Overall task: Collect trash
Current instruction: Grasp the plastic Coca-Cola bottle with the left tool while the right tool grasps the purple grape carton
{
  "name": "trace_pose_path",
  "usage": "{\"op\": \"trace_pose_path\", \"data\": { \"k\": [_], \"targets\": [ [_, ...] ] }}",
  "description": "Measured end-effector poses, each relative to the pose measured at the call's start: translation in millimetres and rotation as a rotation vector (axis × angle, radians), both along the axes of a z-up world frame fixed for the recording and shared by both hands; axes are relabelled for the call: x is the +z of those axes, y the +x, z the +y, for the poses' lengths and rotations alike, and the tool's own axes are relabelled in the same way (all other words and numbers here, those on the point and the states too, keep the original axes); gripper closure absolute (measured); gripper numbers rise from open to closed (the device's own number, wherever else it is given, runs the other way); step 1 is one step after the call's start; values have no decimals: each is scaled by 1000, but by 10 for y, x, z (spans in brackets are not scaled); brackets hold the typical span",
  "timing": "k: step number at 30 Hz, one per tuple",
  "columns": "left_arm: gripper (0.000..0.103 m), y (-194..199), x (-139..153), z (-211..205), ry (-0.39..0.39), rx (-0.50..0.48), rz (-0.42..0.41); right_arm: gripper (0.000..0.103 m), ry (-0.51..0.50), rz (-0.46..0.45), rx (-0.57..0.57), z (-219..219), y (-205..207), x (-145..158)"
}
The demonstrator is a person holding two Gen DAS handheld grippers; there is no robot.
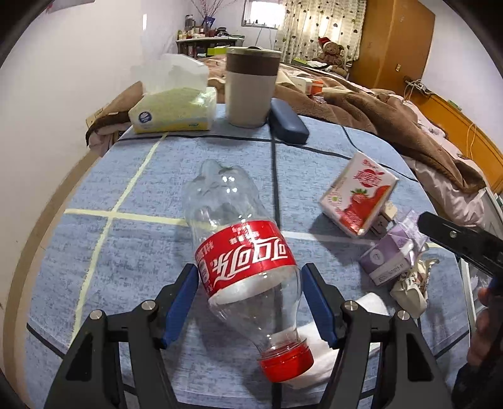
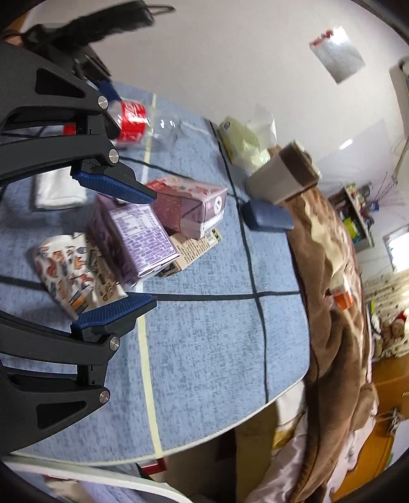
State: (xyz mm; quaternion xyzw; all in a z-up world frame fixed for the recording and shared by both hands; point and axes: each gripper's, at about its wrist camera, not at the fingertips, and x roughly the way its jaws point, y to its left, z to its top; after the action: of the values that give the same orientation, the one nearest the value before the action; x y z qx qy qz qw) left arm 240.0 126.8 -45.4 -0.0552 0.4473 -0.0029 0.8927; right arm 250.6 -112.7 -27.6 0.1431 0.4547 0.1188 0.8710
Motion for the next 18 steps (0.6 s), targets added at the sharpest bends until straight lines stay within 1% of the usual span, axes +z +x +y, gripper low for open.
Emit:
{"op": "trace_pose_path", "data": {
  "k": [4,6,11,13,15,18],
  "targets": [
    [33,-16,10,93,-6,6,-12,41,0,25,-35,92,62,-44],
    [33,-15,16,126,-7,5,-17,37,-17,30,-45,152,81,-54],
    [33,17,19,228,-2,25,-18,35,-61,63,2,303,65,-125],
    [33,24,16,256,-3,29,-16,34,-69,50,10,331,10,-114],
    [33,36,3,286,-11,29,-9,34,-98,24,24,356,-67,-83],
    [33,33,17,314,6,32,-15,29,-126,10,57,364,-156,-57]
  ]
}}
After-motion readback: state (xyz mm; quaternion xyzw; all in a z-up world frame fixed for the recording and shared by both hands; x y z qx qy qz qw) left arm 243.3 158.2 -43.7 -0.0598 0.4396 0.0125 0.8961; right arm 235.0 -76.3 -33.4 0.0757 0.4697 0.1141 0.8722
